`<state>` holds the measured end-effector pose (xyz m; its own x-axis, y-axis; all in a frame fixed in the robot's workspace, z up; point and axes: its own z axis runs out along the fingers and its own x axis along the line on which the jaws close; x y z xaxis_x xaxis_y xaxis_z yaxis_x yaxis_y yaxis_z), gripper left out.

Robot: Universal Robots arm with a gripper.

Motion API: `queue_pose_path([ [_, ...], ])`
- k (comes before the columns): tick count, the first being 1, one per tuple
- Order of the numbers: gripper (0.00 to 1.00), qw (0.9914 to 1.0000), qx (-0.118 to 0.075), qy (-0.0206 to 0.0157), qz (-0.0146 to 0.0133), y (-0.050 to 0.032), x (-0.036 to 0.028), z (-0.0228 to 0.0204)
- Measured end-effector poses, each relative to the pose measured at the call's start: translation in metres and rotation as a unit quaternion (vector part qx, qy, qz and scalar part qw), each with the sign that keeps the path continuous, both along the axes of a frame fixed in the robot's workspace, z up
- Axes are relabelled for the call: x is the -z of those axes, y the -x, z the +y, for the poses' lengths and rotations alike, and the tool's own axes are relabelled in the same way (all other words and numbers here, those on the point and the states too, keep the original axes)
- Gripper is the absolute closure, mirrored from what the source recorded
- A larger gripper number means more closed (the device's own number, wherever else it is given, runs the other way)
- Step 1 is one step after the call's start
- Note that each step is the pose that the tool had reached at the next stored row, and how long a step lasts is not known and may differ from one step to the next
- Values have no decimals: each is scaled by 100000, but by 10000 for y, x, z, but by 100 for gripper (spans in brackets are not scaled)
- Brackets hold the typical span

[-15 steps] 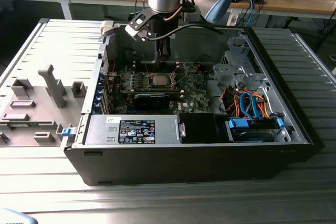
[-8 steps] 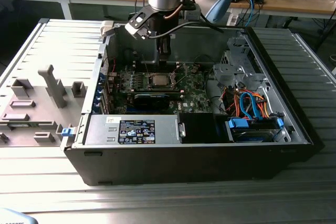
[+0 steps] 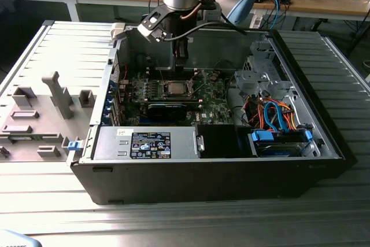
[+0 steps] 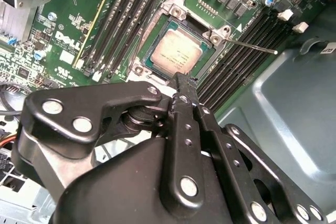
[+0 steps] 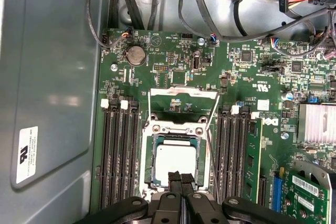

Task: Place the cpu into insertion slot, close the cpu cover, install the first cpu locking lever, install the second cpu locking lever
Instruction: 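Place the cpu into insertion slot, then close the cpu cover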

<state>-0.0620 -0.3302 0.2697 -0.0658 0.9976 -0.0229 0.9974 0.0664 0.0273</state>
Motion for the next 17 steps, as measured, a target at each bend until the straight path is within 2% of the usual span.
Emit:
queue_pose_path([
  [8,89,100000,-2,5,1,0,-39,0],
  [13,89,100000,0,2,1,0,-103,0],
  [17,89,100000,2,-22,2,-13,-108,0],
])
